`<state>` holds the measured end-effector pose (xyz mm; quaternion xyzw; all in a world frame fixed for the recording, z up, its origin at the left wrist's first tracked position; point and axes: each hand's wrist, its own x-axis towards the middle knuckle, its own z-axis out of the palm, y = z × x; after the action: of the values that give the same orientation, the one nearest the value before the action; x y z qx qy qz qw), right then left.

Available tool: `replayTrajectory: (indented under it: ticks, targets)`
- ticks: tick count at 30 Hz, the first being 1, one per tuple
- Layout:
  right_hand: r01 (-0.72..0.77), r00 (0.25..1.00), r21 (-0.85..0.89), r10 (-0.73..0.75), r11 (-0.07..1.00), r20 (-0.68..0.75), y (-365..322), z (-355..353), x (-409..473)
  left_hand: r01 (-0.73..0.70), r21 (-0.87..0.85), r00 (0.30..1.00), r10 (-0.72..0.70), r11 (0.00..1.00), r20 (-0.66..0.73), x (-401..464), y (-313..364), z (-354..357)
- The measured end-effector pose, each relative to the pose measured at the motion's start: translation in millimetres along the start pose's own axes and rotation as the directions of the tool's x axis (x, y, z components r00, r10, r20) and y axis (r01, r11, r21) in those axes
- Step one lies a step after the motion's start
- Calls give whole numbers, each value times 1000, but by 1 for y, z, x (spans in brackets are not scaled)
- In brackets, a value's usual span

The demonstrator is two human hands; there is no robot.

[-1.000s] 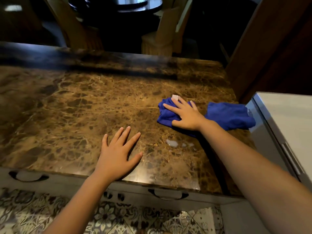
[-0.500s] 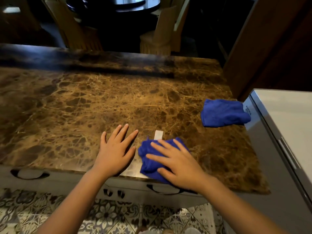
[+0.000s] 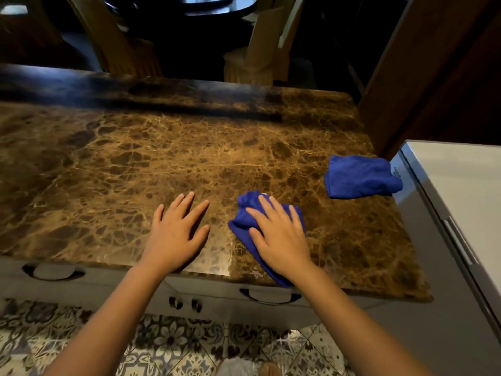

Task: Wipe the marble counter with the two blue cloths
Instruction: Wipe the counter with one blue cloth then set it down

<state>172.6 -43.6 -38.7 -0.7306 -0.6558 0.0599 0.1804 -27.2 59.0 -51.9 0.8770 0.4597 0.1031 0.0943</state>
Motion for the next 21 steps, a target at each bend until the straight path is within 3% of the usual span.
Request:
replayTrajectory:
  ticks: [5, 14, 21]
  targets:
    - [232, 963, 43, -236, 972, 130, -15, -3, -17, -6, -21, 1000, 5, 1000, -27, 0, -2, 2]
    - [279, 947, -37, -268, 960, 176, -15, -28, -39, 0, 7, 1000, 0, 1000, -25, 0, 0, 1]
    - [295, 954, 1, -294, 956, -50, -12, -19, -65, -1, 21, 1000, 1, 1000, 0, -2, 1, -2]
